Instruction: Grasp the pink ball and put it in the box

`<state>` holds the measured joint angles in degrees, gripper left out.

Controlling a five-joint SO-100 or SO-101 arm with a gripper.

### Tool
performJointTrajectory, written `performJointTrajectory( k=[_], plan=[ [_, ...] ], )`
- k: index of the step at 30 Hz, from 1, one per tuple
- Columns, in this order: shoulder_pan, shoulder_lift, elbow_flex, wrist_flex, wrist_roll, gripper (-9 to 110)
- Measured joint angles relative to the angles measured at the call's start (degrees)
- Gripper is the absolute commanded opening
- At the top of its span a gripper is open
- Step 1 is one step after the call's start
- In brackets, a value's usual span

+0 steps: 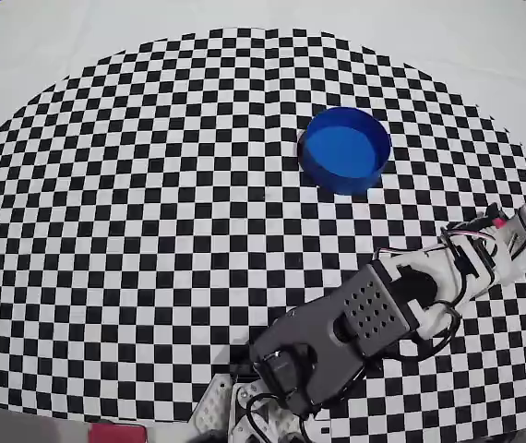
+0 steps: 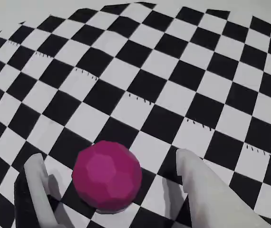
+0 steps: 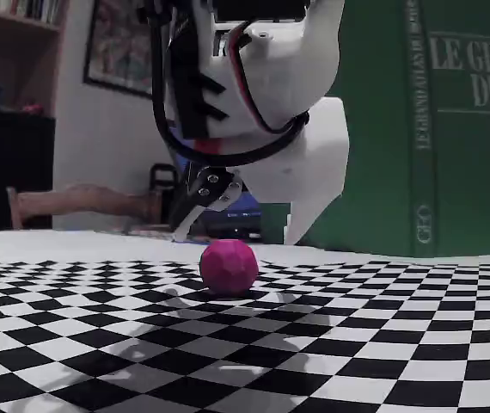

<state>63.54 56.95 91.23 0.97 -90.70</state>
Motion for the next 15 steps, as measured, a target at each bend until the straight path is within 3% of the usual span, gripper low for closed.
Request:
performJointTrajectory(
  k=[15],
  plan=[
    [0.0, -3.8, -3.0, 0.0, 0.0, 32]
  ],
)
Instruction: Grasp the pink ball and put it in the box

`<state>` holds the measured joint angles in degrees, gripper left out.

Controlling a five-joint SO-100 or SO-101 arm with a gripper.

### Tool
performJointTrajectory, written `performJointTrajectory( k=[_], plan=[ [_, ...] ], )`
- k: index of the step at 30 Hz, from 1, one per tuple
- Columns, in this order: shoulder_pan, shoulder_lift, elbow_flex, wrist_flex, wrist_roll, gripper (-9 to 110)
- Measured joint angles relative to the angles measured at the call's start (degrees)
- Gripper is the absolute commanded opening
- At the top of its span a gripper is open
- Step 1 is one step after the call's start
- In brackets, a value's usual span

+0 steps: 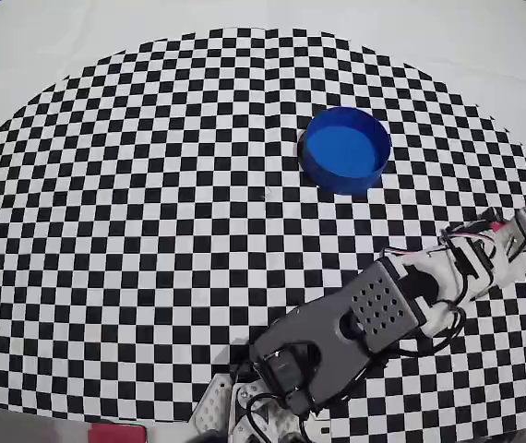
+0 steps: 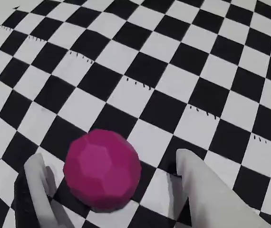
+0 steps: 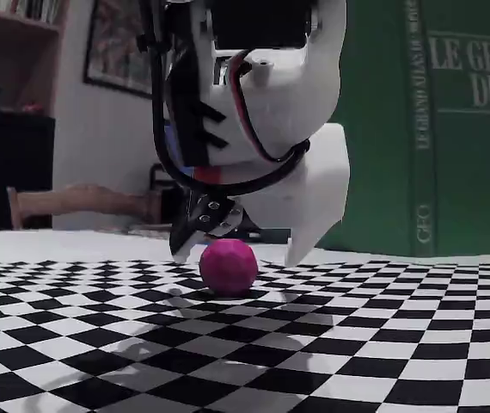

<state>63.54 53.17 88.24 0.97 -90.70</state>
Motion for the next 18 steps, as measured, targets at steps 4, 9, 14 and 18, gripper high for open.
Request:
performJointTrajectory(
  k=[4, 9, 14, 18],
  plan=[
    [0.0, -0.7, -1.7, 0.0, 0.0, 32],
    [-0.1, -1.3, -2.3, 0.2, 0.0, 32],
    [-0.1, -3.0, -3.3, 0.7, 0.0, 32],
    [-0.2, -3.6, -4.6, 1.1, 0.0, 32]
  ],
)
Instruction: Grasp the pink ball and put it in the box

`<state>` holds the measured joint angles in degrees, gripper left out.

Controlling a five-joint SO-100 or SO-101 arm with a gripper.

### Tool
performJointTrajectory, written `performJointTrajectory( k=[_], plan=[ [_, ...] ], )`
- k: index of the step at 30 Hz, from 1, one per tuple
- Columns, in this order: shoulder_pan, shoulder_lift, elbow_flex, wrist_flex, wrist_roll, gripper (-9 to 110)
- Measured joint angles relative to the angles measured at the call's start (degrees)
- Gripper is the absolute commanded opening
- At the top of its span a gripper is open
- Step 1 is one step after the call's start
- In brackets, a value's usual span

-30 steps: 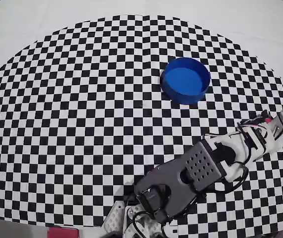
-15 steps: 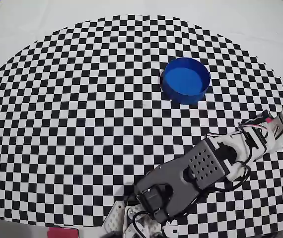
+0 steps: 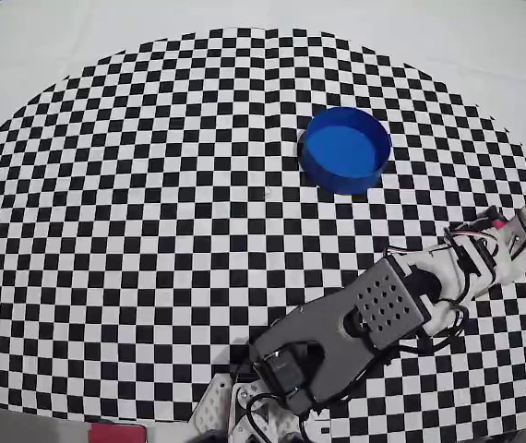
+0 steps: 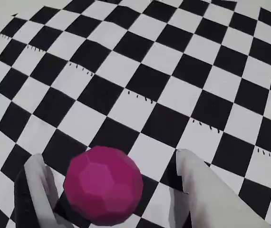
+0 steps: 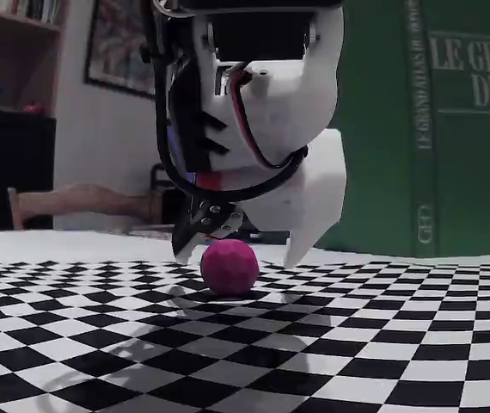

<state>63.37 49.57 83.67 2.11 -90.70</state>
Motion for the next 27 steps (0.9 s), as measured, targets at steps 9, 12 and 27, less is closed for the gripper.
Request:
performJointTrajectory(
  k=[9, 12, 27],
  plan=[
    [0.0, -1.9, -2.6, 1.0, 0.0, 32],
    [0.0, -2.3, -3.5, 1.1, 0.0, 32],
    [-0.5, -3.0, -4.0, 1.1, 0.0, 32]
  ],
)
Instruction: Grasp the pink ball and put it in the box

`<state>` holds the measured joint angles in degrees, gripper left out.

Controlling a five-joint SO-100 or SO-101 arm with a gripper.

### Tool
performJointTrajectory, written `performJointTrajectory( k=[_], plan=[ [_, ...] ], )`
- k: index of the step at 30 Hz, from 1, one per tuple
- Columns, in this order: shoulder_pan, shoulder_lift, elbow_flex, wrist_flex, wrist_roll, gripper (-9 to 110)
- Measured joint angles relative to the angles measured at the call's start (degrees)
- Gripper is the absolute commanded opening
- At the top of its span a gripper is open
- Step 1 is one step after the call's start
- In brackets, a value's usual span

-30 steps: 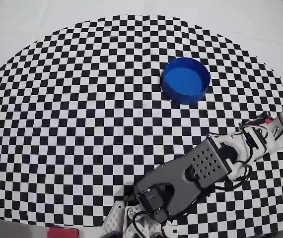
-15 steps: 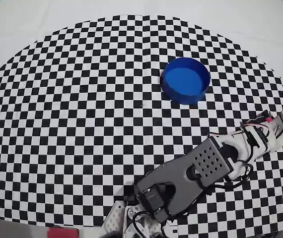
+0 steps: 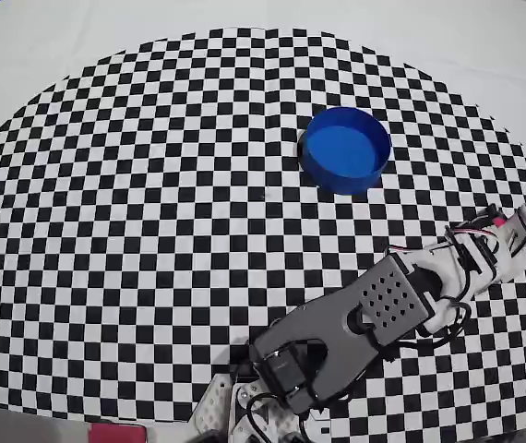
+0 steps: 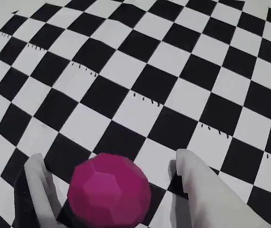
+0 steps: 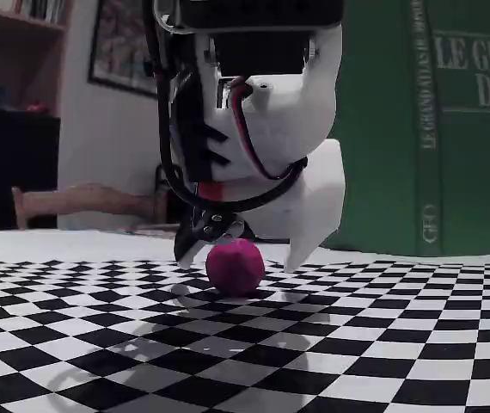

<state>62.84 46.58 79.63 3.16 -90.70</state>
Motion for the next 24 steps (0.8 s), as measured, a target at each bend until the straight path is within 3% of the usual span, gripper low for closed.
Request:
performJointTrajectory(
  k=[24],
  plan=[
    [-0.4, -2.7, -2.1, 0.1, 0.0, 32]
  ],
)
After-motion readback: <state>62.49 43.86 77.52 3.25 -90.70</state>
